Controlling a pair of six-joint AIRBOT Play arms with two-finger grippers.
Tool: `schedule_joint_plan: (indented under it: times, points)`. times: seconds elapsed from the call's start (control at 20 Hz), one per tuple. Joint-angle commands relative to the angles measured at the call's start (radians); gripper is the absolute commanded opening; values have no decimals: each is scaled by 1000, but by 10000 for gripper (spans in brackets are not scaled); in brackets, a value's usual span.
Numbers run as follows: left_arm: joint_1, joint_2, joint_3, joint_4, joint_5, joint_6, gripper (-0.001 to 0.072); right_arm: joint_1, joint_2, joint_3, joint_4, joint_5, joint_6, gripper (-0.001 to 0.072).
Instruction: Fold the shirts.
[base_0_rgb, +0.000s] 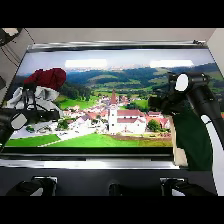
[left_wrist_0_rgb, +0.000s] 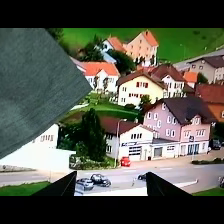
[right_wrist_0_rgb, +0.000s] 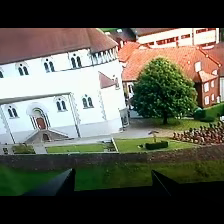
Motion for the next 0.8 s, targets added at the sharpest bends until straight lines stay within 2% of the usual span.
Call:
schedule_joint_plan:
  times: [0.0,0.1,0.3,0.4,0.5,0.55,0.75]
  points:
    - [16,-2,25,32,223,-8,581,1,0,1,-22,-82,-59,556]
    - [146,-57,151,34,208,-83,611,0,0,1,-32,-103,-110,557]
    - [568,-320,478,-129,-138,-86,617,1,0,1,-32,-98,-143,556]
    - [727,-424,512,-270,-212,-86,620,1,0,1,-21,-96,-143,556]
    - [805,-491,493,-353,-205,-85,646,1,0,0,-21,-96,-143,556]
    - [811,-518,479,-352,-176,-83,720,1,0,1,-21,-100,-143,556]
    - [780,-631,454,-370,2,-70,720,1,0,1,-13,-101,-143,555]
